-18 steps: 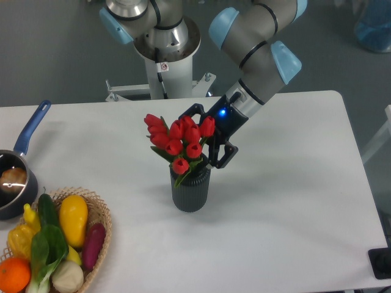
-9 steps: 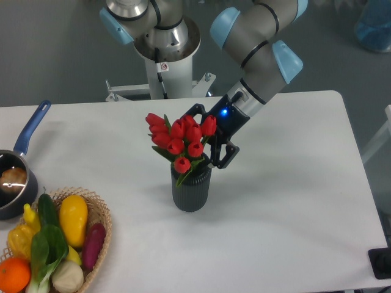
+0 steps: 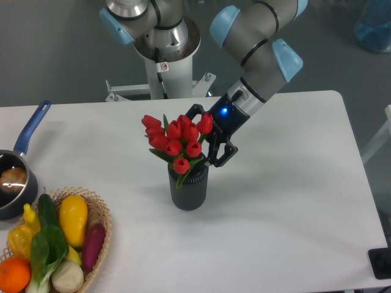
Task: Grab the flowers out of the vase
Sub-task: 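Close the gripper around the tulip stems below the blooms, then lift the gripped tulip bunch upward out of the black vase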
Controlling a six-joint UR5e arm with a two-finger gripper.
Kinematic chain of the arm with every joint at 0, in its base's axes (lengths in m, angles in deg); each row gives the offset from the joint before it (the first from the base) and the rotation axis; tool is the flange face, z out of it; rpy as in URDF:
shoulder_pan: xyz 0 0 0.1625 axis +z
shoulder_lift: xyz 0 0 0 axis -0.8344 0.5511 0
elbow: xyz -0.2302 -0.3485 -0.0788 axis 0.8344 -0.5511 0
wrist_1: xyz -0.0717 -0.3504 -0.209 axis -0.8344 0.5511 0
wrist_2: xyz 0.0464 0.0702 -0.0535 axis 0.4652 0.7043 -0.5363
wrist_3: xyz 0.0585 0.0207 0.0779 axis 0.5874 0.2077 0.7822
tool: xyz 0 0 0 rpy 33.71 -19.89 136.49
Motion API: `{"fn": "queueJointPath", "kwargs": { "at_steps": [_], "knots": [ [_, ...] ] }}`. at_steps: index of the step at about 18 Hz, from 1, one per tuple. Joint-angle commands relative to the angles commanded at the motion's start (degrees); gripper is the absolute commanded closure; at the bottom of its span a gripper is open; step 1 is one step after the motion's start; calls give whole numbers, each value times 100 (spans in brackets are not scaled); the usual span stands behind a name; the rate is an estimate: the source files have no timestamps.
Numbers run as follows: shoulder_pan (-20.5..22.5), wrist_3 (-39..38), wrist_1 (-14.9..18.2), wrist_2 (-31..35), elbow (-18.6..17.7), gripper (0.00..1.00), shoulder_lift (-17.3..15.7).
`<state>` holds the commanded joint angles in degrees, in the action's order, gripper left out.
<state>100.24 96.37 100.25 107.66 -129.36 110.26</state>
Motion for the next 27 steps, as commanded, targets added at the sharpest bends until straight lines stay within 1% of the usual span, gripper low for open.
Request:
{"fn": "queueJointPath", "kwargs": {
  "at_steps": [7,15,17,18,27],
  "knots": [
    [9,35,9,-17,-9,30,-9],
    [0,53,9,-246,-9,30,-79],
    [18,53,9,-237,-35,39,-97],
    [18,61,9,-229,-53,41,-114],
    [26,70,0,-184,-114,42,-123]
  ]
}}
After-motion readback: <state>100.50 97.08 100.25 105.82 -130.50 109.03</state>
